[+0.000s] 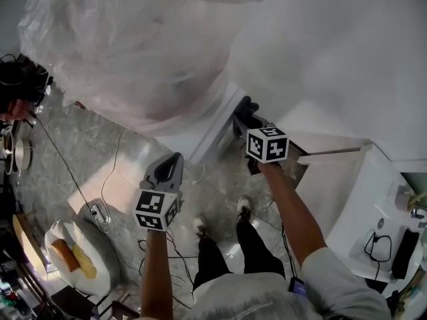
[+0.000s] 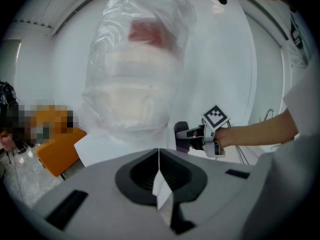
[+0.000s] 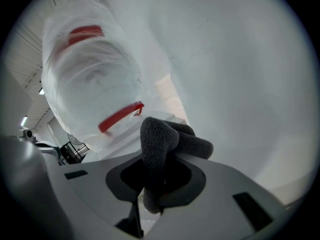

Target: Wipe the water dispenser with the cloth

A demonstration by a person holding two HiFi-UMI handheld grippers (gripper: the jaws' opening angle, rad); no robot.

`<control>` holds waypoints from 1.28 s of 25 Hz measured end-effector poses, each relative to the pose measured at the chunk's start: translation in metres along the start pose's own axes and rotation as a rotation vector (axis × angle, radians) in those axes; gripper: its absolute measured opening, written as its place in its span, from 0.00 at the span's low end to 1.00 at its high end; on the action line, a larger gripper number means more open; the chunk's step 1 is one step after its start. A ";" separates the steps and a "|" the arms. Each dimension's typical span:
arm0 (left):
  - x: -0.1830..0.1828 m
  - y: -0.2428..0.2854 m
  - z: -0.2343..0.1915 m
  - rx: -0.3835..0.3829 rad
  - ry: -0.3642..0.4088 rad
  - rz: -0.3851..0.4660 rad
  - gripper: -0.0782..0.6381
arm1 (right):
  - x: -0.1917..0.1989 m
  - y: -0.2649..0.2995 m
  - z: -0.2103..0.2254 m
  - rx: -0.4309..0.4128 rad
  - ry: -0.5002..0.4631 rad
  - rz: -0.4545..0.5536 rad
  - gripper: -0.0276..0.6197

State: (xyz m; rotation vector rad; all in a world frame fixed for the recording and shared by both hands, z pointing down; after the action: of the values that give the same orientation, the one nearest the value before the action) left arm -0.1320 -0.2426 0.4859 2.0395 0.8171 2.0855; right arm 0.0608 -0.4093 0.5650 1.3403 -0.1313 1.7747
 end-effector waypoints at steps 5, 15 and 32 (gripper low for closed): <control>0.003 -0.007 -0.001 0.007 0.017 -0.005 0.13 | 0.030 -0.008 -0.032 -0.050 0.015 -0.056 0.14; 0.020 -0.028 0.007 0.038 0.013 -0.014 0.13 | 0.078 -0.028 -0.093 -0.178 0.046 -0.103 0.14; 0.050 -0.046 0.014 0.102 0.010 -0.051 0.13 | 0.118 -0.037 -0.122 -0.135 0.155 -0.040 0.14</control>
State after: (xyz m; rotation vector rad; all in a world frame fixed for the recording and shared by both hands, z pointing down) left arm -0.1361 -0.1775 0.5099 2.0356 0.9857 2.0693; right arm -0.0052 -0.2523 0.5963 1.0988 -0.1359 1.7958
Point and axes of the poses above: the fingertips, and each gripper's own axes: y forward along the fingers, z to its right, x out of its underside, the point moved 6 cm from there along -y, backward along the fingers, and after that the axes turned 5 degrees about z, right-handed, at the moved point
